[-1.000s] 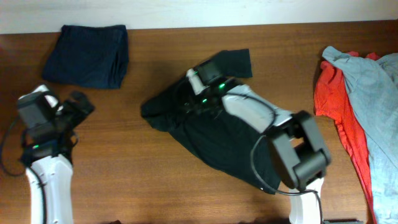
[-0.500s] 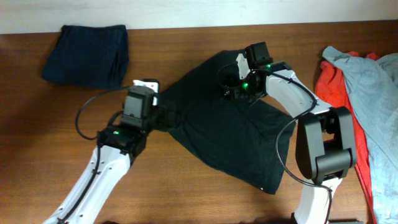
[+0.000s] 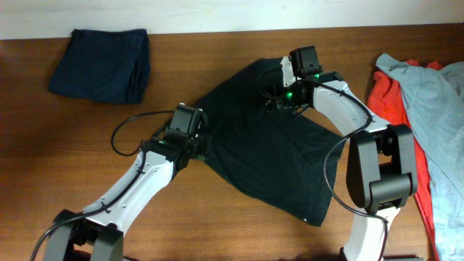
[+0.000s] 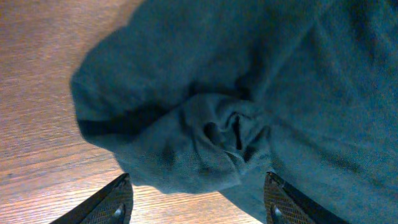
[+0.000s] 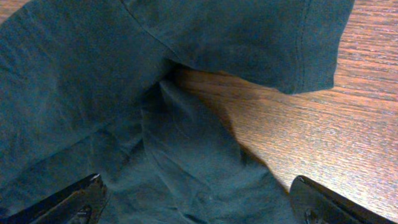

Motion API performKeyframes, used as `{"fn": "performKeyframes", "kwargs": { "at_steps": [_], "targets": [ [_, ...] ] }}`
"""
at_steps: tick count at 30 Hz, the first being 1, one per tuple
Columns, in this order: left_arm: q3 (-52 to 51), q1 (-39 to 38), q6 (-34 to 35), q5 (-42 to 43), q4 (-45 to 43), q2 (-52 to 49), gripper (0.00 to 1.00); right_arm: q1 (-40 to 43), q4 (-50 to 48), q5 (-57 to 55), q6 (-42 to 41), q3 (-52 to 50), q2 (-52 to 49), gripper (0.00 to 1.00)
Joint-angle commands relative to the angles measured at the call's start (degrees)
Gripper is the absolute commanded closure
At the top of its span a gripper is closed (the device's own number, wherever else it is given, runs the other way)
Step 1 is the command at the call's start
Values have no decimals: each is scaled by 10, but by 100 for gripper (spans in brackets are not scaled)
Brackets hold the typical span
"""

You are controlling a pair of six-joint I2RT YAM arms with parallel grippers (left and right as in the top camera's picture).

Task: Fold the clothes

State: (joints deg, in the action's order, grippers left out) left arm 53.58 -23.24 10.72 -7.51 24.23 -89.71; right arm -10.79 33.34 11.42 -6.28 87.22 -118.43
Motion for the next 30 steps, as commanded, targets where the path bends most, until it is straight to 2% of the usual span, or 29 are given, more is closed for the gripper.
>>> {"fn": "performKeyframes", "kwargs": {
  "at_steps": [1,5,13,17,26,28,29,30],
  "targets": [
    [7,-17,-1,-2,2,-4,33,4,-4,-12,-6,9,13,1],
    [7,-33,-1,-39,5,-10,33,3,-5,-12,-6,9,13,1],
    [7,-36,14,-42,-17,-26,33,3,-6,-11,-7,9,13,1],
    [7,-36,14,-95,-24,-31,33,3,-7,-12,-6,9,13,1],
    [7,-36,21,-95,-32,-81,33,3,-8,-11,-7,9,13,1],
    [7,-36,21,-95,-32,-82,35,3,-8,-12,-7,9,13,1],
    [7,-36,21,-95,-32,-82,39,3,-8,-12,-7,9,13,1],
    [7,-36,20,-95,-32,-82,46,3,-8,-12,-7,9,13,1]
  ]
}}
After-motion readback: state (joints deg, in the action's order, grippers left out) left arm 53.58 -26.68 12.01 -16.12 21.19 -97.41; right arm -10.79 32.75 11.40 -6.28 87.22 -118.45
